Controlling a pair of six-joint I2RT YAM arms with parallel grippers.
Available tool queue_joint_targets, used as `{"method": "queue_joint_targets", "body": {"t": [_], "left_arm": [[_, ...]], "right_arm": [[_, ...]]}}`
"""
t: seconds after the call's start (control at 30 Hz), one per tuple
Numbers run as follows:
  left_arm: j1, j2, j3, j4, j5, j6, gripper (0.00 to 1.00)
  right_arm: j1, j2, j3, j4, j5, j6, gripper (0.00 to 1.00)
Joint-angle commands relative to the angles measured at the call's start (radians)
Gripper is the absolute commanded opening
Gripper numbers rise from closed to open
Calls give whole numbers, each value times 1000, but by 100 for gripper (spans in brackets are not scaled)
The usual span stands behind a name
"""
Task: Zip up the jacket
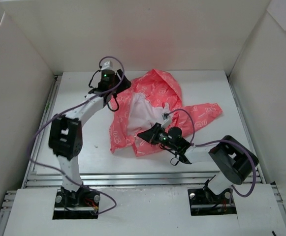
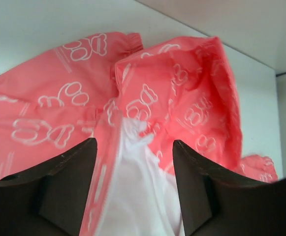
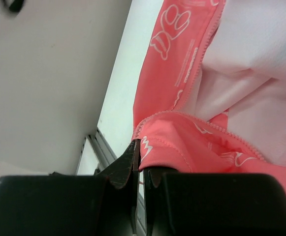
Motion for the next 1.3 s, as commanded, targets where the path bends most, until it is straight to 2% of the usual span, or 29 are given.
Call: {"method": "queue_joint_targets", "body": {"t": [0.0,0.03,0.07,0.1,0.2,0.27,0.3,0.4,0.5,0.57,0.8,1.27], "left_arm": [[-2,-321,-179,65,-30,23,60],[-32,-391,-364,91,-45,13,60],[-52,-533,-457,117,-79,-15,59],[-74,-598,-646,169,-91,-41,52],[-187,-838,-929,190,-156,-153,41],[-277,-938,-1023,173,-176,-210,31],[-310,-1020,-1088,127,-186,-287,30],[-425,-1114,-1195,141,-205,-445,30],[-509,-1147,-1257,211,-257,-512,33],[-546,-1142,-1272,225,-330,-561,41],[-626,-1038,-1326,407,-366,-651,50],[-694,-920,-1455,625,-472,-793,49]], "right_arm": [[-6,8,29,164,62,23,0],[-5,8,17,156,70,26,0],[-8,3,9,155,65,31,0],[-8,-3,0,156,64,31,0],[-2,-23,-41,130,80,34,0],[9,-30,-72,127,96,34,0],[12,-33,-83,127,102,34,0],[15,-32,-106,130,101,33,0],[21,-24,-113,139,105,37,0],[23,-18,-116,168,93,46,0],[53,-11,-153,211,117,85,0],[75,117,-218,484,151,152,0]]}}
